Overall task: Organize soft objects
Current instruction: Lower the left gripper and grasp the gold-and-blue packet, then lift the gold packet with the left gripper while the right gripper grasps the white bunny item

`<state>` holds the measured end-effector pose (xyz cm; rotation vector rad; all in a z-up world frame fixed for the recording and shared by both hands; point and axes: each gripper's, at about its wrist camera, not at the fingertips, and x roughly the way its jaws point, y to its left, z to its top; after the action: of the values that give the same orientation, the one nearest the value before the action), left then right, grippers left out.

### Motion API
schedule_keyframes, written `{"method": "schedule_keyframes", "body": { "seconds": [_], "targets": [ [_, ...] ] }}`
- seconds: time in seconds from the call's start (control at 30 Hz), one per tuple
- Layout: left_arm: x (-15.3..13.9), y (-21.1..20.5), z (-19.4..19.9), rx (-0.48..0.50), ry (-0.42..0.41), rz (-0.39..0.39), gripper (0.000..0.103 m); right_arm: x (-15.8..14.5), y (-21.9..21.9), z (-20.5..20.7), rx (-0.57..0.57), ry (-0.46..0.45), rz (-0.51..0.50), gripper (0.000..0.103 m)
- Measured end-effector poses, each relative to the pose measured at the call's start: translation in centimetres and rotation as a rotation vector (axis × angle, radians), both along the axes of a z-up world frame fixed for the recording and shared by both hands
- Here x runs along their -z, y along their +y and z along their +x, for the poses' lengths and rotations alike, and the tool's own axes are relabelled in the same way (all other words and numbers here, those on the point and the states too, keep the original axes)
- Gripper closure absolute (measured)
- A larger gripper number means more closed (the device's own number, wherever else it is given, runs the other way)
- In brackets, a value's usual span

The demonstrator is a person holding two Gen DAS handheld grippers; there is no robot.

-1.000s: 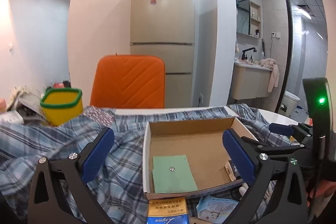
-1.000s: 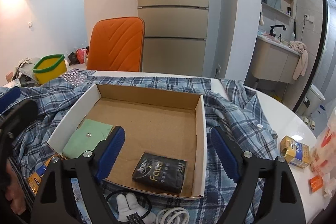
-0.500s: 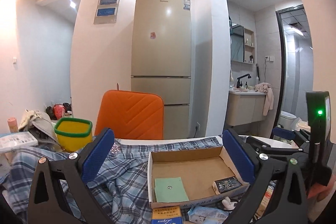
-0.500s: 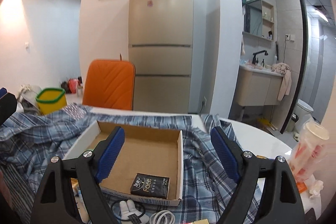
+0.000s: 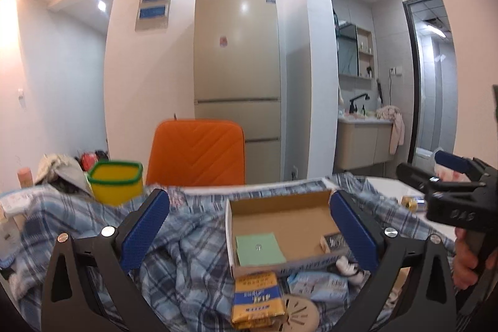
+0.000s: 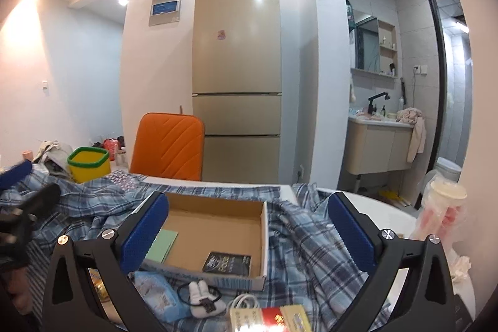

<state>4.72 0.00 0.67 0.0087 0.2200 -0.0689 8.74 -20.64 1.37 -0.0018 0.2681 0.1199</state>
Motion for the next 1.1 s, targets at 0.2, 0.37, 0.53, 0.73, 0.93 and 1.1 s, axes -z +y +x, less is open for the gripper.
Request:
{"method": "schedule_keyframes", "body": {
  "seconds": [0.2, 0.37, 0.53, 0.73, 0.93, 1.1],
  "targets": [
    [1.9, 0.5, 0.4, 0.009, 0.091, -0.004, 0.0, 2.4, 0.5, 0.2, -0.034, 0.007, -0.013, 0.0],
    [2.5, 0.8, 1.4, -0.001, 0.164, -0.018, 0.0, 3.4, 0.3, 1.6, -0.05, 0.076, 0.01, 0.0],
    [3.7, 0.5, 3.1, 0.052, 0.308, -0.014, 0.008, 3.4, -0.4, 1.5, -0.044, 0.076, 0.041, 0.0],
    [5.6, 0.7, 5.2, 0.094, 0.497, -0.051, 0.024, 3.4, 0.2, 1.5, -0.068, 0.07, 0.006, 0.0],
    [7.9, 0.3, 6.7, 0.125, 0.678, -0.065, 0.046, 3.5, 0.6, 1.6, -0.068, 0.075, -0.002, 0.0],
    [8.3, 0.3, 6.7, 0.116, 0.704, -0.055, 0.046, 3.6, 0.9, 1.8, -0.075, 0.089, -0.011, 0.0]
  ]
}}
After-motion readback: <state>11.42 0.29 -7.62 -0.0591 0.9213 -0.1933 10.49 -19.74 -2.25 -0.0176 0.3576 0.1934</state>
